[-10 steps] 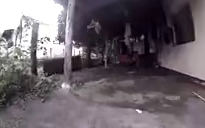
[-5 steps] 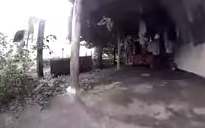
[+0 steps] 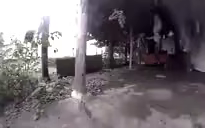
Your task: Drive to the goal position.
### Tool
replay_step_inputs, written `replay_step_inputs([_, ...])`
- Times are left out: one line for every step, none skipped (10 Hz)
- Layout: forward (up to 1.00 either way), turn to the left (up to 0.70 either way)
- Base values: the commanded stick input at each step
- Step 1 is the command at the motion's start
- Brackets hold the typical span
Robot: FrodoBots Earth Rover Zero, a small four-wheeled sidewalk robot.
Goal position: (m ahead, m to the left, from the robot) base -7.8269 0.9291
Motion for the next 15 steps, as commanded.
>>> replay_step_inputs([0.70, 0.27])
replay_step_inputs([0.70, 0.27])
replay_step_inputs([0.70, 0.27])
replay_step_inputs([0.70, 0.27])
replay_step_inputs([0.00, 0.00])
replay_step_inputs([0.00, 0.00])
replay_step_inputs([0.00, 0.00])
replay_step_inputs([0.00, 0.00])
replay_step_inputs([0.00, 0.00])
replay_step_inputs([0.00, 0.00])
replay_step_inputs([0.00, 0.00])
replay_step_inputs([0.00, 0.00])
replay_step_inputs([0.00, 0.00])
replay_step_inputs([0.00, 0.35])
replay_step_inputs([0.00, 0.45])
